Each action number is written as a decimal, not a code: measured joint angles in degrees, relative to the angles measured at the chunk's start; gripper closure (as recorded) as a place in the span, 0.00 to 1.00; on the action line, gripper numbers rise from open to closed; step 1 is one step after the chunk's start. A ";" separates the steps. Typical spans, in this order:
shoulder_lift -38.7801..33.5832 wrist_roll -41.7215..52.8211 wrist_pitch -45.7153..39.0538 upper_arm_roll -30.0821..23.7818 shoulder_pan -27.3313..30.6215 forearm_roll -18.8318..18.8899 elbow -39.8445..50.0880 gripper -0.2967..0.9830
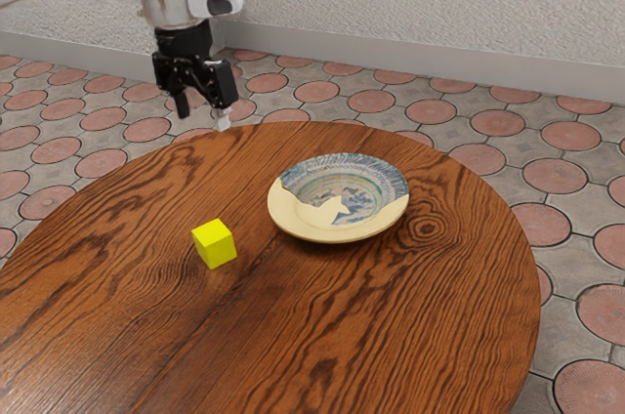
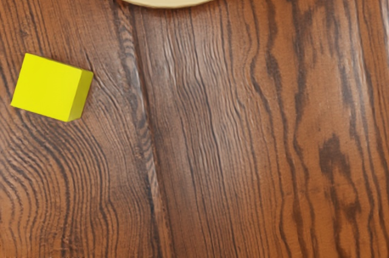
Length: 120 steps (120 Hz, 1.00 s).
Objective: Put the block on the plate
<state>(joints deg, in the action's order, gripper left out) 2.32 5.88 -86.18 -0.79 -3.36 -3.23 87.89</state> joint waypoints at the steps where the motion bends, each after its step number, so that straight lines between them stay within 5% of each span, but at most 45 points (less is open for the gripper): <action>1: -0.05 -0.13 -0.05 0.01 0.10 -0.02 0.03 0.23; 46: -6.17 -1.34 -0.07 0.09 0.26 1.80 9.91 0.23; 120: -13.72 20.94 -15.50 10.21 -0.37 2.34 30.03 0.23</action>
<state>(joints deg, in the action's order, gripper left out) -11.40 26.82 -101.67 9.42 -3.74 -0.89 117.91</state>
